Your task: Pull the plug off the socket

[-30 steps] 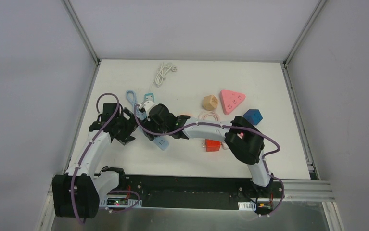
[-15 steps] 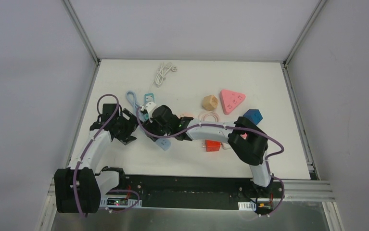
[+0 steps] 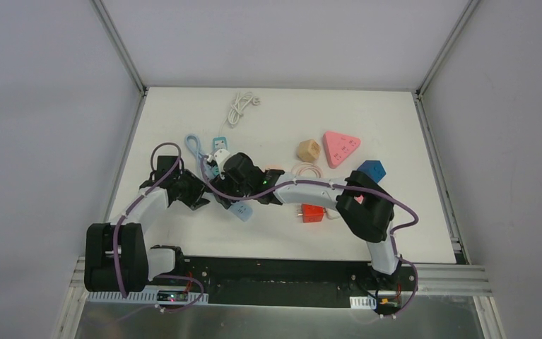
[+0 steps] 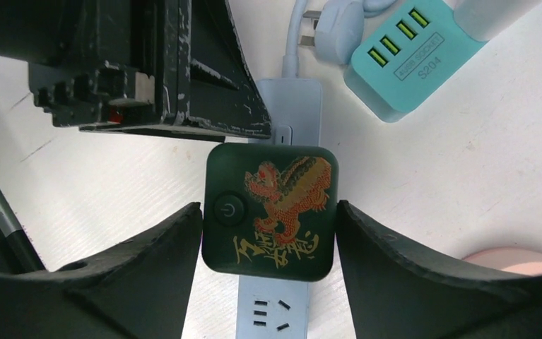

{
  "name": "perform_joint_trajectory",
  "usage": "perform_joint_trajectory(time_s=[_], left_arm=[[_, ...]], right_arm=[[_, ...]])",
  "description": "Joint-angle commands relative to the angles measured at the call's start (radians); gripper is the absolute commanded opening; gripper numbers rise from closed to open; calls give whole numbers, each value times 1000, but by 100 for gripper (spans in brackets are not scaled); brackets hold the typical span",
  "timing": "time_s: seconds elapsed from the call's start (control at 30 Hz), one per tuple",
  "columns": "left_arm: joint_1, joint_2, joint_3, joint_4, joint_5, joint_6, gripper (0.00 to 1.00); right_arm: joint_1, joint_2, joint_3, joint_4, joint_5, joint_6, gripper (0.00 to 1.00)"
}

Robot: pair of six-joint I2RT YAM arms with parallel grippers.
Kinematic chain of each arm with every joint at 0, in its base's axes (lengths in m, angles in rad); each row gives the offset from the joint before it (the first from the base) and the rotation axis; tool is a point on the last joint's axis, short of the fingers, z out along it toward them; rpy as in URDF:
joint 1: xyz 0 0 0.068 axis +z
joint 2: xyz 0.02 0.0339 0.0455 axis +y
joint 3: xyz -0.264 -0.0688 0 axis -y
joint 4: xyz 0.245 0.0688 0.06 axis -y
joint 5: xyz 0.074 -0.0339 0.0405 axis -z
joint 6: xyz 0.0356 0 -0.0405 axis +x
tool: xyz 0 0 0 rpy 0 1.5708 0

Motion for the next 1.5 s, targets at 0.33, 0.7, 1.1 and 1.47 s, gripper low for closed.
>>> perform_joint_trajectory(time_s=[0.33,0.7,1.1,1.47], left_arm=[[11,24,-73,83,-43,3,34],[11,20,-114,93,-51,12,30],[11,10,-124,83,-59,15,28],[11,26,-141,96,-70,9,27]], right_arm=[[-37,81,158,-85,-108,34,67],[-26,99,190,-185,-32,24,69],[-92,63,169,-110,-247,158,13],[15,98,226,-141,1,65,0]])
